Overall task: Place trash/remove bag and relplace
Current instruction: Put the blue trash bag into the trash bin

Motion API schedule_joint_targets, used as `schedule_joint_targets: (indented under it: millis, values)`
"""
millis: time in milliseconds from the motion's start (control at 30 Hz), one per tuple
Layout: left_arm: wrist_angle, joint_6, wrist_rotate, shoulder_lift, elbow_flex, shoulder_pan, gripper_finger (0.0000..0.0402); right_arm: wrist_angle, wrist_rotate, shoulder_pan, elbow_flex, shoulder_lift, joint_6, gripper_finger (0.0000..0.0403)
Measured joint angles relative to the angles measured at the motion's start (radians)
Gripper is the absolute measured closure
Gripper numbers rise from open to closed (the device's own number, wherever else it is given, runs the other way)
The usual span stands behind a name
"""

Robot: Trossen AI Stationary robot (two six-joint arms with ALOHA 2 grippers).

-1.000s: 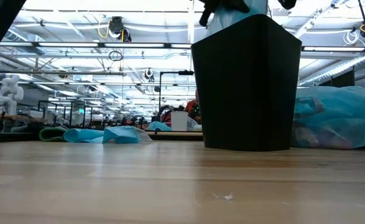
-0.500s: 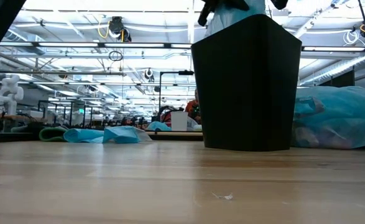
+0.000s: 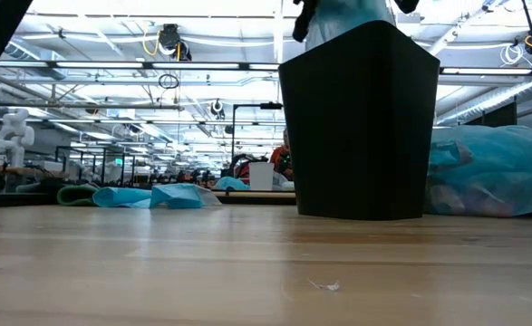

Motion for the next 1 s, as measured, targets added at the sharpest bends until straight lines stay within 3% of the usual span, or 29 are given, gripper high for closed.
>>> schedule_joint_targets:
  millis: [100, 300, 533, 700, 867, 1000]
  values:
    - [-0.068, -0.030, 0.084, -0.015, 0.003, -0.001, 0.0238, -0.010, 0.000, 0.000, 0.000, 0.000, -0.005, 0.0172]
    - [-0.063, -0.049, 0.084, -0.021, 0.003, 0.000, 0.0237, -0.059, -0.073, 0.033, 0.000, 0.000, -0.020, 0.0172]
    - [-0.076, -0.103, 0.161, -0.043, 0.003, 0.023, 0.0237, -0.205, -0.071, 0.074, 0.000, 0.000, -0.056, 0.0172]
    - [-0.151, -0.093, 0.142, -0.101, 0.004, 0.026, 0.0237, -0.309, -0.067, 0.077, 0.000, 0.000, -0.091, 0.0172]
    - [-0.251, -0.051, 0.029, -0.155, 0.004, 0.025, 0.0237, -0.380, 0.057, 0.077, 0.000, 0.000, -0.102, 0.0172]
    - [-0.326, -0.050, 0.019, -0.173, 0.006, 0.025, 0.0237, -0.342, 0.169, 0.077, -0.001, -0.001, -0.123, 0.0172]
